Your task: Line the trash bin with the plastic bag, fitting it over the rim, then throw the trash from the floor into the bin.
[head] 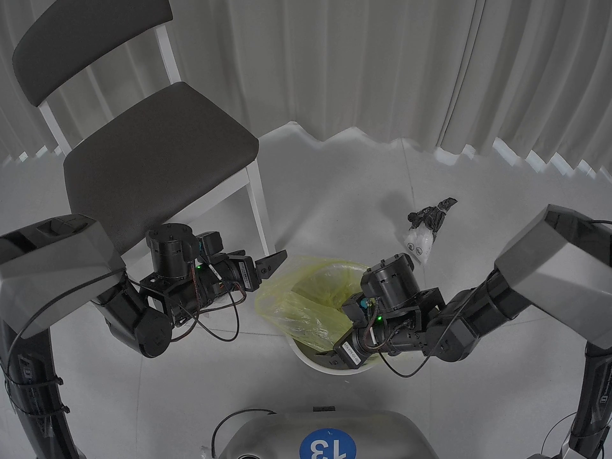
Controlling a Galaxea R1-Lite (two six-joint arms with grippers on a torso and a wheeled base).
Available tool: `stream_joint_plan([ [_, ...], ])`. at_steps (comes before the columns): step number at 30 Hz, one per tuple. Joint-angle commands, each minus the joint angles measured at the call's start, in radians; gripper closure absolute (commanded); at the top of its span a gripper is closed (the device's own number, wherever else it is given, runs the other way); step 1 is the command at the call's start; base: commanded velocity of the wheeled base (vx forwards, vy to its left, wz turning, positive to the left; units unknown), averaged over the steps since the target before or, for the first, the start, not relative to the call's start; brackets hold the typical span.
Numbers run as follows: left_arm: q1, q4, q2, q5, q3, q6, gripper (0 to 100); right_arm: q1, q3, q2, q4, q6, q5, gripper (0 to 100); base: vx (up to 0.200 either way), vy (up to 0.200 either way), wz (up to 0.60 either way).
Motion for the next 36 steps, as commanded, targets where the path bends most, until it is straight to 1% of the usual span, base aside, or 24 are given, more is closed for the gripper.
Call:
stream_joint_plan([
  [1, 0.001, -0.005, 0.001, 0.001, -0.001, -0.001, 0, 0.004, -0.031, 0.064, -0.006, 0.000, 0.001, 0, 0.000, 0.000, 0.00],
  [7, 0.001, -0.010, 0.006, 0.001, 0.001, -0.001, 0, 0.004, -0.049, 0.101, -0.050, -0.010, -0.002, 0, 0.000, 0.000, 0.00],
  [8, 0.001, -0.010, 0.006, 0.001, 0.001, -0.001, 0, 0.004, -0.048, 0.106, -0.059, -0.013, -0.002, 100, 0.000, 0.000, 0.00],
  [16, -0.001, -0.012, 0.008, 0.001, 0.001, 0.000, 0, 0.009, -0.034, 0.095, -0.073, -0.010, -0.007, 100, 0.000, 0.000, 0.00],
  [26, -0.003, -0.013, 0.009, 0.001, 0.002, 0.000, 0, 0.073, 0.040, 0.000, -0.073, -0.006, -0.019, 100, 0.000, 0.000, 0.00],
  [27, -0.003, -0.013, 0.009, 0.001, 0.002, 0.000, 0, 0.088, 0.050, -0.006, -0.073, -0.003, -0.025, 100, 0.000, 0.000, 0.00],
  [33, -0.006, -0.013, 0.011, 0.001, 0.002, 0.000, 0, 0.114, 0.057, 0.008, -0.073, 0.001, -0.027, 100, 0.000, 0.000, 0.00],
  [36, -0.007, -0.015, 0.012, 0.001, 0.002, 0.000, 0, 0.136, 0.054, 0.049, -0.075, 0.003, -0.027, 100, 0.000, 0.000, 0.00],
])
